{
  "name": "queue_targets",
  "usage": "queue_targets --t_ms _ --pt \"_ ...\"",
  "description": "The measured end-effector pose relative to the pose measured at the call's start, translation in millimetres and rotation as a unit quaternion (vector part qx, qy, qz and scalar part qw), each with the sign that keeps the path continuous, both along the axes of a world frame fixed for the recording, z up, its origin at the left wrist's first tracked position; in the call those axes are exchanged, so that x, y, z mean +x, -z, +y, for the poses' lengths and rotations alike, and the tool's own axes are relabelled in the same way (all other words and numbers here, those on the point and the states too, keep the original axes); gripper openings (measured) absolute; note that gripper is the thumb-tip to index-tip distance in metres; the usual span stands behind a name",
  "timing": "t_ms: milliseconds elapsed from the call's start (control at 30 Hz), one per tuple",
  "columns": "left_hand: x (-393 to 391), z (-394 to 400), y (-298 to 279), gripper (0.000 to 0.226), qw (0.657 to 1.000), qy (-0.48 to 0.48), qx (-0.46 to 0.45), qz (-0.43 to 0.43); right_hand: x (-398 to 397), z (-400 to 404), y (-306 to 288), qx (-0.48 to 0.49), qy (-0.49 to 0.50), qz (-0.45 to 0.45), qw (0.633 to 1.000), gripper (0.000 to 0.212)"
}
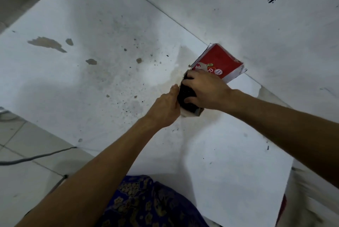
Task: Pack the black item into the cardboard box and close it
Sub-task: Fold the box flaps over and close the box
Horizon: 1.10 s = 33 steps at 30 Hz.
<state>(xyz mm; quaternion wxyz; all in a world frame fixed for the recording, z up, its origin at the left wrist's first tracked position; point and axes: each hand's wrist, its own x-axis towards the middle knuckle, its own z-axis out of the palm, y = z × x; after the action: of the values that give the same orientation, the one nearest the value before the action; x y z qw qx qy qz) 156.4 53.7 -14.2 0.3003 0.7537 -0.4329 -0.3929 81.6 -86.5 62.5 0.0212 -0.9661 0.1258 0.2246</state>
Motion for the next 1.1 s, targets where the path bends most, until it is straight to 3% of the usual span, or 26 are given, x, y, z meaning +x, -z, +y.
queue_targets --t_ms 167,300,367,433,600,667,700,767,833,900,967,1033,1100 --pt "-0.4 0.3 9.4 0.053 1.0 -0.007 -0.016 -0.016 -1.5 23.4 22.6 -0.058 0.044 -0.038 0.997 0.044" --pt "2.3 1.2 10.1 0.052 0.998 0.008 -0.052 -0.023 -14.9 17.0 18.5 0.014 0.092 -0.084 0.992 0.044" --pt "2.9 1.1 11.9 0.053 0.998 0.02 -0.047 -0.033 -29.1 15.9 16.2 0.046 0.157 -0.107 0.981 0.061" --pt "1.8 1.4 14.3 0.055 0.998 0.026 -0.044 -0.046 -38.8 24.5 19.2 0.032 0.187 -0.074 0.979 0.08" --pt "4.0 1.3 6.8 0.056 0.997 0.055 -0.031 -0.038 -38.5 50.8 32.9 0.013 0.253 -0.048 0.966 0.094" --pt "9.2 -1.6 2.4 0.058 0.997 0.075 0.0 -0.031 -44.7 56.7 28.2 0.085 0.317 -0.105 0.939 0.087" --pt "12.7 -4.2 -0.2 0.063 0.997 0.077 0.015 -0.019 -49.6 58.3 22.9 0.11 0.352 -0.182 0.912 0.075" --pt "18.0 -9.2 -6.5 0.083 0.996 0.081 0.022 0.027 -58.3 58.6 6.7 0.058 0.4 -0.365 0.839 0.045" --pt "17.3 -13.4 -13.3 0.102 0.992 0.105 -0.012 0.064 -64.9 47.4 -9.9 -0.017 0.423 -0.47 0.774 0.038" --pt "17.5 -15.9 -14.2 0.098 0.994 0.087 -0.027 0.063 -70.1 24.0 -16.3 0.007 0.476 -0.477 0.738 0.051" --pt "23.8 -20.2 -13.2 0.083 0.999 0.013 -0.038 0.031 -75.6 0.8 -19.9 0.102 0.577 -0.404 0.703 0.058" --pt "33.8 -30.0 -19.4 0.073 0.996 -0.038 -0.077 0.025 -80.0 -9.3 -16.0 0.185 0.618 -0.331 0.689 0.045" --pt "42.7 -43.0 -30.9 0.061 0.992 -0.012 -0.118 0.038 -78.9 -3.5 -9.6 0.196 0.603 -0.338 0.696 0.029"
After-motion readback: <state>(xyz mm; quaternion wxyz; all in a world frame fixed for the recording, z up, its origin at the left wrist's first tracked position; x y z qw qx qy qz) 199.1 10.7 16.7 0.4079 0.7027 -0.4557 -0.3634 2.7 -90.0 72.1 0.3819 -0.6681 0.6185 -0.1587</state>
